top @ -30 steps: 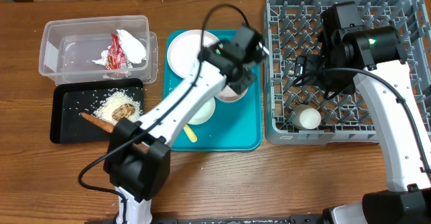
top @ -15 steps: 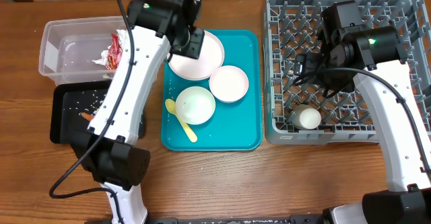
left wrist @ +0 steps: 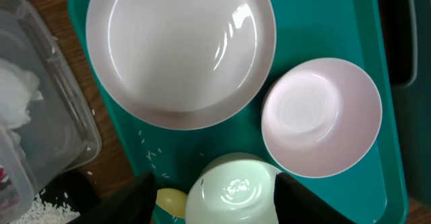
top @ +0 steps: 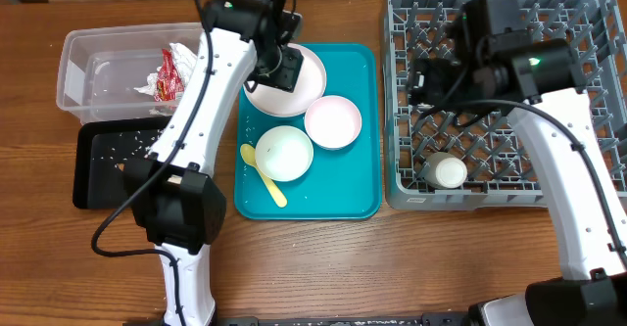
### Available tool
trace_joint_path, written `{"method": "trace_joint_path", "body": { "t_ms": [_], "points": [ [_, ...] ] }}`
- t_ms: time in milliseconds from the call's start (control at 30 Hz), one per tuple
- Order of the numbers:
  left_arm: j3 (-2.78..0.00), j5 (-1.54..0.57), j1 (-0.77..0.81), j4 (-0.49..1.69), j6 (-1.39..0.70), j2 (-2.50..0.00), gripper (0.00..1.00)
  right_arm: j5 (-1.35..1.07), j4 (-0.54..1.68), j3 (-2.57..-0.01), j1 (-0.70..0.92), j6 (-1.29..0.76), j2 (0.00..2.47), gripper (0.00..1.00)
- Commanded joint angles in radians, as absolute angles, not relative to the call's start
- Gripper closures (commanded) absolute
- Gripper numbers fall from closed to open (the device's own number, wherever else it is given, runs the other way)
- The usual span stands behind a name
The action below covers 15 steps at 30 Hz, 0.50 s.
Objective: Sort waste into correct bins and load items into the dishwasher
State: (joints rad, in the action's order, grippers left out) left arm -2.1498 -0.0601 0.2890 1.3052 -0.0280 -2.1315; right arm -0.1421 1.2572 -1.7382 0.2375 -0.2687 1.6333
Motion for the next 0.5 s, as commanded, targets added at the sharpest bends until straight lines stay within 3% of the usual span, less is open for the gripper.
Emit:
{"method": "trace_joint_path", "body": {
  "t_ms": [0,67,167,200,233,467],
  "points": [
    [-2.207,-0.078,0.208,1.303,-0.115,-2.097,0.39,-0.203,1.19,-1.753,0.342,-0.332,1.679,0.15],
    [-2.233,-0.079,0.158,1.304,-0.141,-2.095,0.36,-0.203,1.154,-1.753,0.41,-0.385,1.733,0.16],
    [-2.245,-0.078,0.083,1.297,-0.175,-2.095,0.22,-0.174,1.143,-1.753,0.464,-0.475,1.8,0.2],
    [-2.245,-0.078,0.064,1.297,-0.187,-2.095,0.16,-0.15,1.148,-1.753,0.476,-0.518,1.823,0.21],
    [-2.245,-0.078,0.033,1.298,-0.192,-2.095,0.02,-0.13,1.153,-1.753,0.485,-0.556,1.845,0.22],
    [-2.245,-0.078,-0.066,1.304,-0.191,-2.096,0.0,0.022,1.155,-1.725,0.495,-0.735,1.944,0.35]
  ]
}}
